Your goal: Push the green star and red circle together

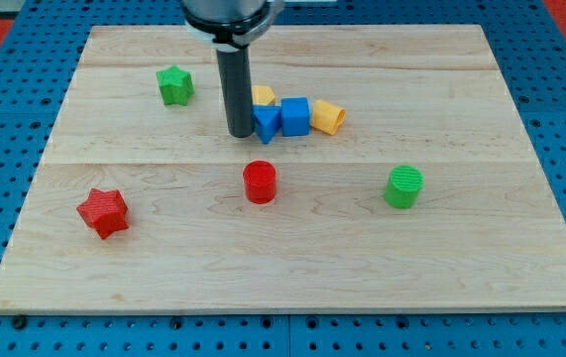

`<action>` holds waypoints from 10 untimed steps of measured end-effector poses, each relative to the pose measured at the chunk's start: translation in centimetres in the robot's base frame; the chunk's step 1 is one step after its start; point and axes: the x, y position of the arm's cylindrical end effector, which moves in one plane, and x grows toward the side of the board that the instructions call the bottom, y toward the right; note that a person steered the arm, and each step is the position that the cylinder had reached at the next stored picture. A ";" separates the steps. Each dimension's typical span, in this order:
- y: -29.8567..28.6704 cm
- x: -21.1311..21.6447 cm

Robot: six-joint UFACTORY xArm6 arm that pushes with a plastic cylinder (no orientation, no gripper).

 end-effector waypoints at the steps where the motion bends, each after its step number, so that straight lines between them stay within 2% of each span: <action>1: 0.3 3.3; 2: 7.5 3.3; 3: 7.5 7.7; 4: 0.1 10.5; 5: -6.3 10.5; 6: 1.1 10.0; 7: -2.4 6.7; 8: -9.3 5.7; 9: -6.3 2.6; 10: -6.3 -1.0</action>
